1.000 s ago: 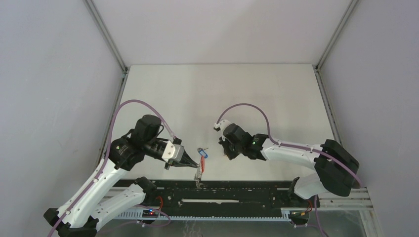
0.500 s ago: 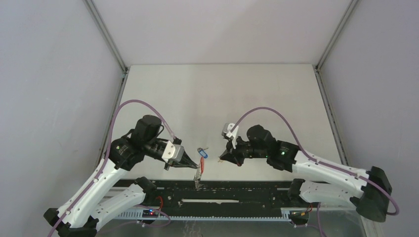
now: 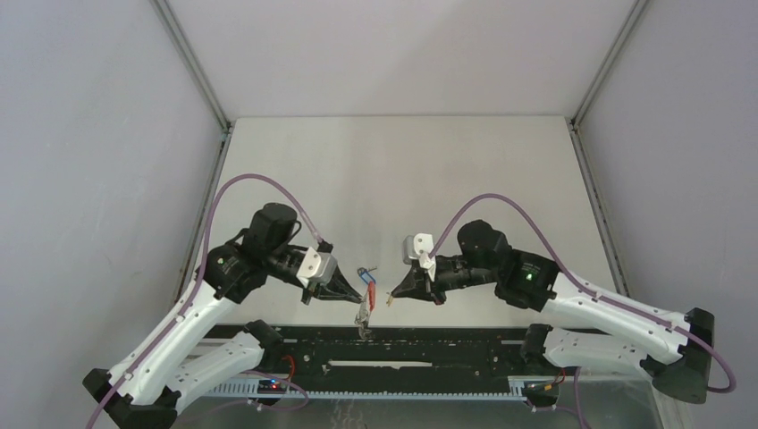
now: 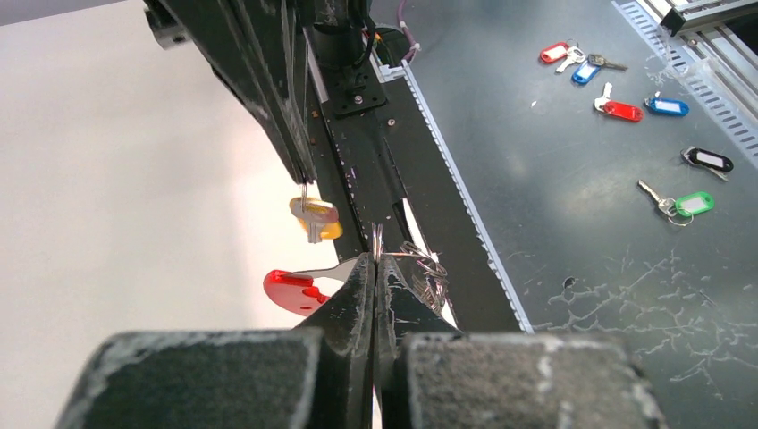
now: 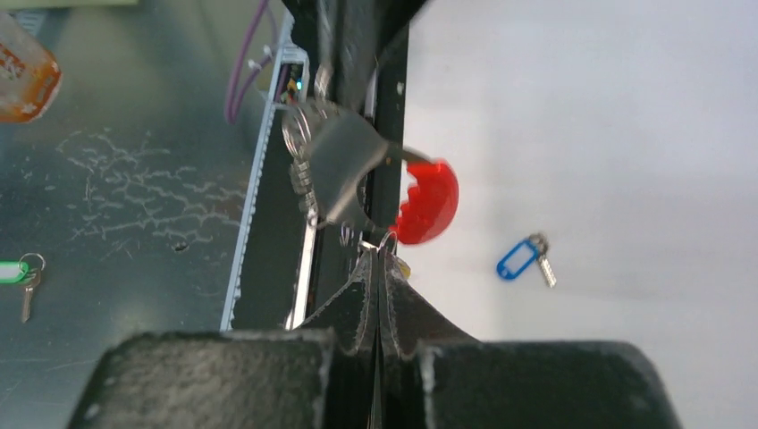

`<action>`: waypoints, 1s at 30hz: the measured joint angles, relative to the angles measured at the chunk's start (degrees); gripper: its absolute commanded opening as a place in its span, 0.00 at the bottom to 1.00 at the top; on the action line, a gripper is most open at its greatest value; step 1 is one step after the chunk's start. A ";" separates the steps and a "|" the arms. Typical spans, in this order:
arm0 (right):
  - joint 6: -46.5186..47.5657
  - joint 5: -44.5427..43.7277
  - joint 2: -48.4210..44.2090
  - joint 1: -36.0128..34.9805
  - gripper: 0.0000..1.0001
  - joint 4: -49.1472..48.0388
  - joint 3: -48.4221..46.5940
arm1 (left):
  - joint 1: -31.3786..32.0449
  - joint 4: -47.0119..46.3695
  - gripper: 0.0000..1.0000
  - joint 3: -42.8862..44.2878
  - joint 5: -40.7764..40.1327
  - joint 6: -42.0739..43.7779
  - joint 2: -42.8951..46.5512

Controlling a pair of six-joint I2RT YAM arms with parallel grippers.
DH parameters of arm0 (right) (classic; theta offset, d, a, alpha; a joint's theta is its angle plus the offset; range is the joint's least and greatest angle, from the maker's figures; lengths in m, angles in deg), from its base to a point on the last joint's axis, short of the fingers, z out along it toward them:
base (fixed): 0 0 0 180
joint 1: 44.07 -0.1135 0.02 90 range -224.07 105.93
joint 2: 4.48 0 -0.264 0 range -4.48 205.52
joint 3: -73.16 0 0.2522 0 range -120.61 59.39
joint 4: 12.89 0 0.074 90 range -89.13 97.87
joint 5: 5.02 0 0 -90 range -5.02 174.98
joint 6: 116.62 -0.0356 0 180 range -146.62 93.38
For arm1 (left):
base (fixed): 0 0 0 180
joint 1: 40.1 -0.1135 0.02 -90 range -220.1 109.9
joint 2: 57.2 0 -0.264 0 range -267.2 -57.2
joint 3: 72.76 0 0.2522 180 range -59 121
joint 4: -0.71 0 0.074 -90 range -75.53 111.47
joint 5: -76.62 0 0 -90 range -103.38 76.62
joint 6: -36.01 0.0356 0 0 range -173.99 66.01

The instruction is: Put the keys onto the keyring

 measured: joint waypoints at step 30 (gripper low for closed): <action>19.04 -0.28 7.17 -9.16 0.00 15.13 -19.76 | -0.26 -0.37 0.00 0.00 4.98 6.80 -0.55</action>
